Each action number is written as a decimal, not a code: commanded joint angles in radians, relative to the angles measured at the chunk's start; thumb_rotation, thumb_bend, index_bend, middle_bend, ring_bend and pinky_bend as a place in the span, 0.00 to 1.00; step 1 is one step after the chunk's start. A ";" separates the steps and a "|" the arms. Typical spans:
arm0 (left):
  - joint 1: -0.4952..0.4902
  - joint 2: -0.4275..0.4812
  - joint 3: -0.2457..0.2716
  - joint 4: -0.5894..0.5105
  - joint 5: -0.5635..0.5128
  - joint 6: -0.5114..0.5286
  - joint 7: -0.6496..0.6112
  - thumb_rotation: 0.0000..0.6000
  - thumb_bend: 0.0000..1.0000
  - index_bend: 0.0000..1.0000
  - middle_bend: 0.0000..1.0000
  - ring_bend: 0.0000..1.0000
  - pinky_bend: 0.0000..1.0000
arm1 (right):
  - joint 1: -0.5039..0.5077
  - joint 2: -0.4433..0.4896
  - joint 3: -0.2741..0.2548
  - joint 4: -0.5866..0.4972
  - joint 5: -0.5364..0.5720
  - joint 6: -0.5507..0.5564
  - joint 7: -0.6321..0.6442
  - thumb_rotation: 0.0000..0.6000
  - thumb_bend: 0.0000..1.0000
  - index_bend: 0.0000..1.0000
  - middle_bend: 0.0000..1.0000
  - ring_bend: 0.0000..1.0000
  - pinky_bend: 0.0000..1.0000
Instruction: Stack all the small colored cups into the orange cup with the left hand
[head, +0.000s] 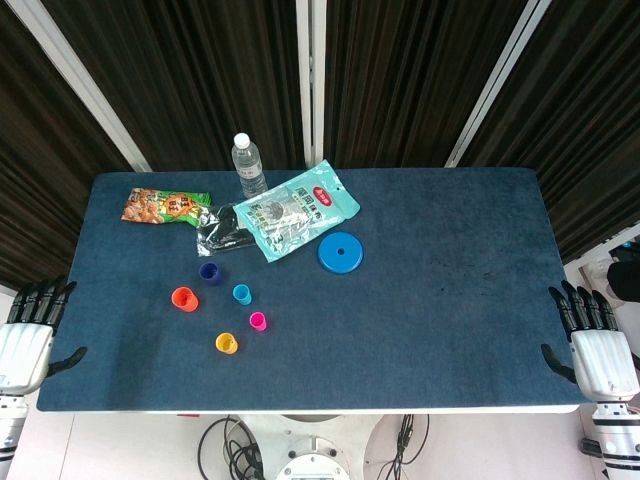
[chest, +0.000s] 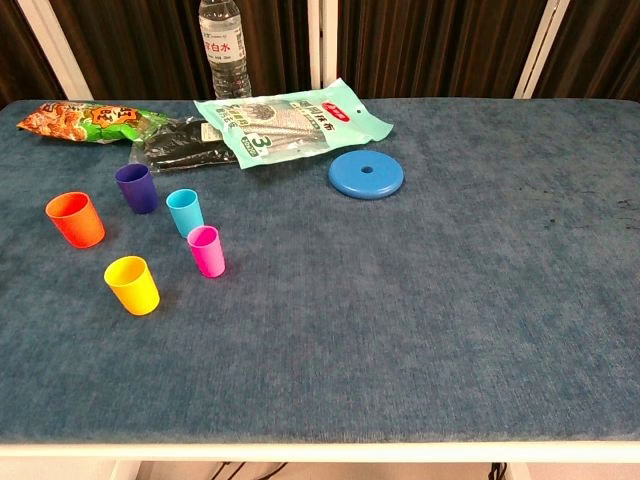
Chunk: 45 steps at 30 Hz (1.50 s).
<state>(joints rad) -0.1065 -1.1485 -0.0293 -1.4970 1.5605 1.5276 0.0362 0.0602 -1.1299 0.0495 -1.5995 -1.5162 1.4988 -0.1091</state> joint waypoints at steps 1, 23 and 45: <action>-0.001 0.000 -0.001 0.002 0.000 -0.002 -0.004 1.00 0.14 0.04 0.00 0.00 0.03 | 0.003 0.000 0.004 0.001 0.002 -0.003 0.001 1.00 0.25 0.00 0.00 0.00 0.00; -0.296 0.134 -0.143 -0.206 -0.014 -0.308 -0.038 1.00 0.14 0.04 0.02 0.00 0.06 | -0.015 0.002 0.006 0.019 0.004 0.022 0.040 1.00 0.25 0.00 0.00 0.00 0.00; -0.614 -0.079 -0.148 0.029 -0.326 -0.801 -0.022 1.00 0.15 0.15 0.18 0.15 0.12 | -0.040 0.051 0.000 0.014 0.005 0.036 0.137 1.00 0.26 0.00 0.00 0.00 0.00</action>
<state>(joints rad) -0.7079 -1.2087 -0.1818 -1.4855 1.2505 0.7366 -0.0026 0.0207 -1.0791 0.0500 -1.5857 -1.5115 1.5350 0.0275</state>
